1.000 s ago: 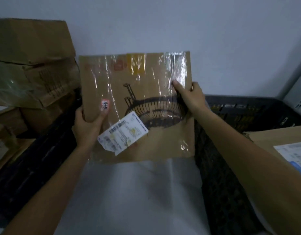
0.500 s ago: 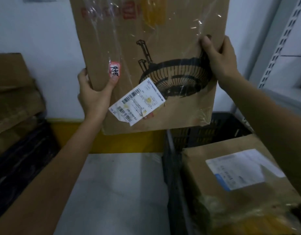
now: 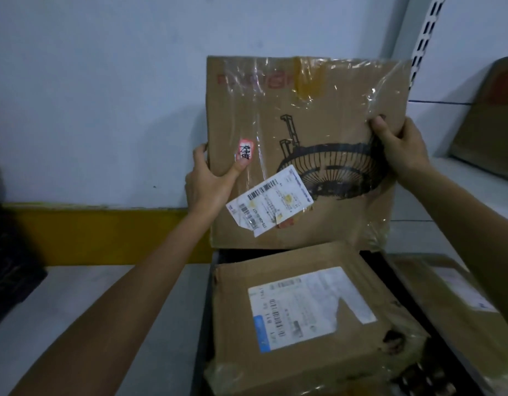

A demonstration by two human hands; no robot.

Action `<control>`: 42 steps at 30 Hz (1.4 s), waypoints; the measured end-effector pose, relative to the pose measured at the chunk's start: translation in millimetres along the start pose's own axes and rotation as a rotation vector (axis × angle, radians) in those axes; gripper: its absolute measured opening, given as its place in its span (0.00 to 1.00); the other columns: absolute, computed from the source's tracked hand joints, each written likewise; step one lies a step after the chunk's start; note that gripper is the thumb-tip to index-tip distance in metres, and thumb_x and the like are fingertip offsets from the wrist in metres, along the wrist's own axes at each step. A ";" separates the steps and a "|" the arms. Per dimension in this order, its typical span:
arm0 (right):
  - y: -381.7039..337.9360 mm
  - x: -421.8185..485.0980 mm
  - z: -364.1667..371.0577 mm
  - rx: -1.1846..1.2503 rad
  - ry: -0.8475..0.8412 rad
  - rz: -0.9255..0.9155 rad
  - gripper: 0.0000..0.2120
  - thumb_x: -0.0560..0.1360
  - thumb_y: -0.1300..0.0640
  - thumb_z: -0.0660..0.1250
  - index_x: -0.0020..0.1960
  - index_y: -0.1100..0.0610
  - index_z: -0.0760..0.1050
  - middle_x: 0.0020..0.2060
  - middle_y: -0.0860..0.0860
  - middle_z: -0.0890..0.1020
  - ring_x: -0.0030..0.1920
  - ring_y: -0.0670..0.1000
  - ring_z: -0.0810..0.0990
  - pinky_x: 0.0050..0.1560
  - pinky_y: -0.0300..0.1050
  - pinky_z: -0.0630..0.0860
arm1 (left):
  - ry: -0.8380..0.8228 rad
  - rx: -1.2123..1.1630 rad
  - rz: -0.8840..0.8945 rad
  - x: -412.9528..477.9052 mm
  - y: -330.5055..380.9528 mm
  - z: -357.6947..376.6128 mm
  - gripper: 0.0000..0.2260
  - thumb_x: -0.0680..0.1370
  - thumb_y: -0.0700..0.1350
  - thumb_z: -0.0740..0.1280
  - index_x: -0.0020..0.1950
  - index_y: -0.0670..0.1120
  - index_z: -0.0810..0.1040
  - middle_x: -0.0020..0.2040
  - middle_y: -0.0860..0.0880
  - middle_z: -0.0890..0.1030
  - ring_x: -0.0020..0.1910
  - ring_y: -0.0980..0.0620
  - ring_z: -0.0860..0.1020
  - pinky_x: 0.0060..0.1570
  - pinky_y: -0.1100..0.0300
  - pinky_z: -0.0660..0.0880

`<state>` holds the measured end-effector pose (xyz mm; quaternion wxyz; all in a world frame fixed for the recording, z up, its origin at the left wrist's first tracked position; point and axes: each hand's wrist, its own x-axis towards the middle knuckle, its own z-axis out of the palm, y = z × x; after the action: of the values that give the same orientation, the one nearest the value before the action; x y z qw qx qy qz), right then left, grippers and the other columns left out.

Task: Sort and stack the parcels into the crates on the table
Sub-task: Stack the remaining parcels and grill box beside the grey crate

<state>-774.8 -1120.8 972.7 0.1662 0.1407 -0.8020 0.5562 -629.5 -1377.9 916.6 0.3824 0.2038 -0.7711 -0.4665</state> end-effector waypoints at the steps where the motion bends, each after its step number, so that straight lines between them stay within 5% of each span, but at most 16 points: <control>1: 9.4 3.4 -1.6 -0.011 -0.013 0.020 0.33 0.73 0.36 0.62 0.71 0.54 0.63 0.65 0.53 0.74 0.63 0.54 0.73 0.65 0.54 0.71 | -0.004 0.045 0.007 -0.9 0.1 5.4 0.35 0.69 0.64 0.69 0.70 0.52 0.62 0.64 0.49 0.75 0.59 0.47 0.77 0.56 0.52 0.74; 8: 50.0 19.1 -4.9 -0.029 -0.169 0.231 0.35 0.72 0.34 0.62 0.69 0.59 0.68 0.62 0.56 0.76 0.62 0.60 0.74 0.64 0.54 0.71 | -0.093 0.367 -0.002 9.8 9.2 24.0 0.32 0.71 0.68 0.62 0.66 0.49 0.67 0.62 0.47 0.77 0.56 0.44 0.77 0.53 0.51 0.74; 13: 51.0 31.4 -2.1 -0.182 -0.237 0.219 0.34 0.73 0.33 0.59 0.67 0.58 0.69 0.63 0.58 0.75 0.62 0.61 0.73 0.64 0.55 0.70 | -0.130 0.470 -0.059 4.9 4.6 30.1 0.34 0.71 0.69 0.59 0.68 0.46 0.65 0.64 0.44 0.74 0.59 0.42 0.76 0.52 0.51 0.73; 16: 47.8 32.5 8.7 -0.223 -0.294 0.231 0.37 0.72 0.32 0.60 0.69 0.58 0.68 0.61 0.53 0.74 0.62 0.59 0.73 0.62 0.50 0.70 | -0.148 0.513 -0.118 -3.5 -12.7 25.7 0.37 0.70 0.71 0.58 0.68 0.45 0.66 0.64 0.43 0.75 0.58 0.41 0.76 0.53 0.50 0.73; 21: 75.1 18.1 36.4 -0.301 -0.384 0.303 0.34 0.75 0.37 0.59 0.72 0.60 0.63 0.66 0.60 0.72 0.65 0.62 0.72 0.60 0.51 0.70 | -0.272 0.520 -0.207 -16.6 -36.9 24.0 0.35 0.72 0.68 0.59 0.66 0.42 0.69 0.62 0.42 0.76 0.56 0.42 0.77 0.44 0.56 0.71; 26: 92.8 6.3 44.7 -0.388 -0.341 0.259 0.34 0.77 0.38 0.56 0.75 0.56 0.55 0.71 0.60 0.66 0.69 0.63 0.67 0.67 0.58 0.65 | -0.323 0.542 -0.241 -15.0 -42.8 30.8 0.36 0.73 0.68 0.58 0.68 0.42 0.67 0.64 0.42 0.75 0.59 0.41 0.75 0.46 0.56 0.69; 34: 94.6 1.2 36.2 -0.645 -0.382 0.136 0.33 0.78 0.36 0.52 0.73 0.59 0.60 0.67 0.61 0.71 0.65 0.63 0.71 0.61 0.55 0.69 | -0.415 0.767 -0.148 -6.0 -51.4 20.2 0.36 0.69 0.74 0.54 0.57 0.45 0.76 0.46 0.45 0.81 0.42 0.47 0.79 0.44 0.54 0.77; 42: 95.3 -5.4 29.5 -0.708 -0.373 0.091 0.34 0.78 0.35 0.50 0.72 0.60 0.62 0.64 0.61 0.74 0.61 0.62 0.74 0.58 0.53 0.71 | -0.378 0.731 -0.093 -17.2 -47.1 15.2 0.30 0.71 0.71 0.56 0.52 0.46 0.78 0.41 0.49 0.78 0.37 0.50 0.77 0.32 0.62 0.70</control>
<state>-812.3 -1115.7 880.2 0.0311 0.1377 -0.9658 0.2174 -632.6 -1380.4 864.4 0.1151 0.2718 -0.9326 -0.2078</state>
